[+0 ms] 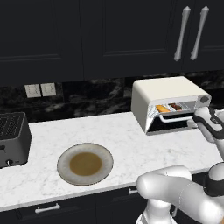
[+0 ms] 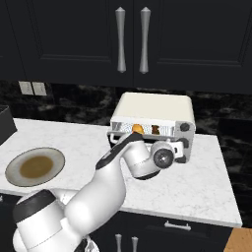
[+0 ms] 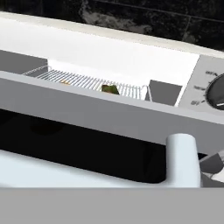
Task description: Pick up the kebab skewer and baguette bread, and place them inside the toaster oven. Close the toaster oven door and start by setting the timer.
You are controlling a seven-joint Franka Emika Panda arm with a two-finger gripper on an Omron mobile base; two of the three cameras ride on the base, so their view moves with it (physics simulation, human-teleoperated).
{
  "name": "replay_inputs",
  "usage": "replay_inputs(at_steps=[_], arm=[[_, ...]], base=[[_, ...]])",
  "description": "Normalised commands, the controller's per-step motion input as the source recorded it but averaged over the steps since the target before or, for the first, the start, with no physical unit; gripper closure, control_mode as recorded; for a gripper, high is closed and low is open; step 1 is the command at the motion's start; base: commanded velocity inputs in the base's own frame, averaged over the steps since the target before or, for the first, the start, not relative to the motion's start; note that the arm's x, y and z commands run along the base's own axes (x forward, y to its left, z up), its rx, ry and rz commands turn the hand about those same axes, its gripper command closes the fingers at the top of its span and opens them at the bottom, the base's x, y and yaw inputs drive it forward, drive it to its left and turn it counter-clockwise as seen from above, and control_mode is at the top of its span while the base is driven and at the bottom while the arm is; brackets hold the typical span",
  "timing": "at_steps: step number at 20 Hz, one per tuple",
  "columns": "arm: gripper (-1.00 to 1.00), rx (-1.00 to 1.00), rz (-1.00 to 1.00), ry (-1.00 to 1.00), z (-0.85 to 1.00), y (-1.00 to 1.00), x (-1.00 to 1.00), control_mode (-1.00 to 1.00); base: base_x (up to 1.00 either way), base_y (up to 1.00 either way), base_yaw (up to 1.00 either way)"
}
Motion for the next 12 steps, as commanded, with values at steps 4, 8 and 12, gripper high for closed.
replay_inputs(at_steps=[4,8,12], arm=[[-1.0,0.0,0.0,0.0,0.06,0.39,0.62,-1.0],[-1.0,0.0,0.0,0.0,0.04,0.4,0.57,-1.0],[-1.0,0.0,0.0,-0.02,0.03,0.41,0.51,-1.0]], base=[[0.0,0.0,0.0],[0.0,0.0,0.0],[0.0,0.0,0.0]])
